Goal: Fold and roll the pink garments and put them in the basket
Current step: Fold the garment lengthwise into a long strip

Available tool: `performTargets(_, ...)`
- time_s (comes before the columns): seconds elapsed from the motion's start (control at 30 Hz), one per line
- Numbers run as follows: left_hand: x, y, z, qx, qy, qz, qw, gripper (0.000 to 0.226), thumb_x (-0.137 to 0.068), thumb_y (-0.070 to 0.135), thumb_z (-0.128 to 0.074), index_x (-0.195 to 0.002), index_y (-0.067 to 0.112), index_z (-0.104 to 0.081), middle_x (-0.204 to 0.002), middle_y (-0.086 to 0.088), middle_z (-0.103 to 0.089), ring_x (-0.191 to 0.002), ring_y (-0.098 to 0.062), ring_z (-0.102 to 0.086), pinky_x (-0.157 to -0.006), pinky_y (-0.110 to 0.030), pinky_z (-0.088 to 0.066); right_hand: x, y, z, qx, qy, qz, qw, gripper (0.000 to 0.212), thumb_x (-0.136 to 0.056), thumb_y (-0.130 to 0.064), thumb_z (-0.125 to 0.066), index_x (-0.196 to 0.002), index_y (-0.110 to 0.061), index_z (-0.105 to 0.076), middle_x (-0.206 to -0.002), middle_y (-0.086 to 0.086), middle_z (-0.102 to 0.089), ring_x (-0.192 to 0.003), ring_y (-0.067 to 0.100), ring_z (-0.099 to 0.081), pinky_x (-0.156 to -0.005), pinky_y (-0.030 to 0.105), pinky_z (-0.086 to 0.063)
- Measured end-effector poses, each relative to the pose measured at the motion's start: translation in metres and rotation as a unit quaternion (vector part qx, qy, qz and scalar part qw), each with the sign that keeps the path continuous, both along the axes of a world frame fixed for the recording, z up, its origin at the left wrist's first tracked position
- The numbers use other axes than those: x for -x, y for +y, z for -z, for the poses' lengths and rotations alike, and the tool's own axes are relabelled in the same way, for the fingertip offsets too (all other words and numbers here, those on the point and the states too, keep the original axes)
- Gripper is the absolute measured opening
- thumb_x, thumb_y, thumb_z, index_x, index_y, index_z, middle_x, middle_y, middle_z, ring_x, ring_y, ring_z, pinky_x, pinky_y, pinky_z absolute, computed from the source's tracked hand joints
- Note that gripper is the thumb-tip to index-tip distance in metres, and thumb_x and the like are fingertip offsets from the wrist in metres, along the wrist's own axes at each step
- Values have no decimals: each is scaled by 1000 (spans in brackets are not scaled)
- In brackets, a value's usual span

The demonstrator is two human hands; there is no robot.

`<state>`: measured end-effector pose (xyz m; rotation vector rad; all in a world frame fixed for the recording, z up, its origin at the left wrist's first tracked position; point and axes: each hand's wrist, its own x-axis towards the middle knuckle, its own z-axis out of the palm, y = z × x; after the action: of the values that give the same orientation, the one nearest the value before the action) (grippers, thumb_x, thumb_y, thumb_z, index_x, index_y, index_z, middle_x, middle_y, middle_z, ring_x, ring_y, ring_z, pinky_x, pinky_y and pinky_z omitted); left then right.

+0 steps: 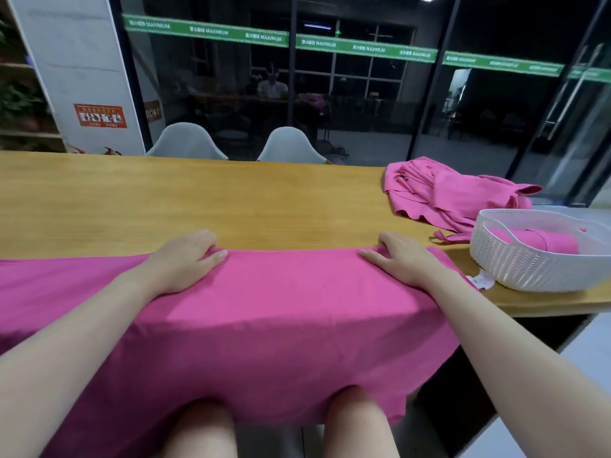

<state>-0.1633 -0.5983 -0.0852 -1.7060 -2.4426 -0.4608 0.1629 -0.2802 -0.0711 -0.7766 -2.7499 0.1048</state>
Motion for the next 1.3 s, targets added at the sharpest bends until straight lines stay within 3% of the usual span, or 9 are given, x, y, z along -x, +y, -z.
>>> performTargets(0.2,-1,6,1,-52,95,4,994,20,-95,45,-59,-90,28,-49,-92,7,-48,-88,-17,-45,-83,-41,-44,1,12,9,-20,18,-15,1000,64,-84,-84,-36,-98,-23,-50,-102,-1,-55,-96,21,-49,-89,42,-43)
performTargets(0.3,-28,7,-9,-83,180,34,980,16,-95,35,-53,-93,19,-57,-90,0,-56,-83,-28,-56,-72,-44,-51,-1,8,7,-122,71,-34,989,52,-87,-73,-52,-94,-22,-50,-94,-2,-53,-90,22,-51,-81,41,-43)
performTargets(0.4,-63,4,-13,-35,85,4,996,28,-100,45,-43,-94,21,-58,-90,4,-61,-87,-24,-61,-72,-39,-51,-1,-8,3,-139,39,-28,989,36,-96,-51,-58,-79,-20,-46,-82,5,-62,-84,34,-60,-68,41,-44)
performTargets(0.53,-92,-6,-4,2,55,-74,996,77,-81,91,-27,-104,24,-55,-100,4,-49,-98,-20,-49,-91,-41,-46,-10,-19,7,-49,24,7,998,34,-101,-44,-53,-78,-20,-46,-88,6,-61,-92,34,-60,-71,41,-41)
performTargets(0.63,-111,-15,-3,61,12,-108,992,116,-68,104,-17,-142,20,-48,-144,-1,-45,-135,-22,-40,-115,-43,-33,-22,-35,7,-35,20,34,999,43,-95,-59,-52,-92,-16,-53,-99,5,-57,-101,28,-55,-85,41,-42)
performTargets(0.73,-118,-18,-11,125,-50,-100,986,135,-59,109,-15,-163,22,-17,-171,0,-7,-157,-18,-7,-128,-42,-8,-28,-62,12,12,-25,77,997,80,-84,-82,-37,-126,-16,-54,-125,8,-51,-125,28,-43,-108,45,-37)
performTargets(0.93,-114,-15,-16,161,-62,-96,980,137,-56,110,-21,-164,27,-5,-171,0,4,-157,-16,3,-128,-41,0,-28,-80,2,90,-106,97,986,108,-83,-92,-26,-163,-20,-16,-170,15,-7,-158,26,-2,-127,44,-7)
performTargets(1.2,-85,15,-19,151,-71,-100,981,137,-55,111,-27,-164,30,-7,-171,3,2,-157,-14,1,-128,-41,-1,-4,-59,-2,91,-109,95,985,113,-79,-95,-24,-163,-20,-16,-170,13,-7,-158,25,-3,-127,43,-7)
performTargets(1.3,-78,22,-18,140,-71,-89,984,134,-58,109,-29,-164,28,-10,-171,2,-1,-157,-14,0,-128,-41,-1,7,-49,-2,77,-86,101,988,106,-82,-92,-27,-158,-18,-32,-165,14,-25,-154,28,-20,-125,45,-19)
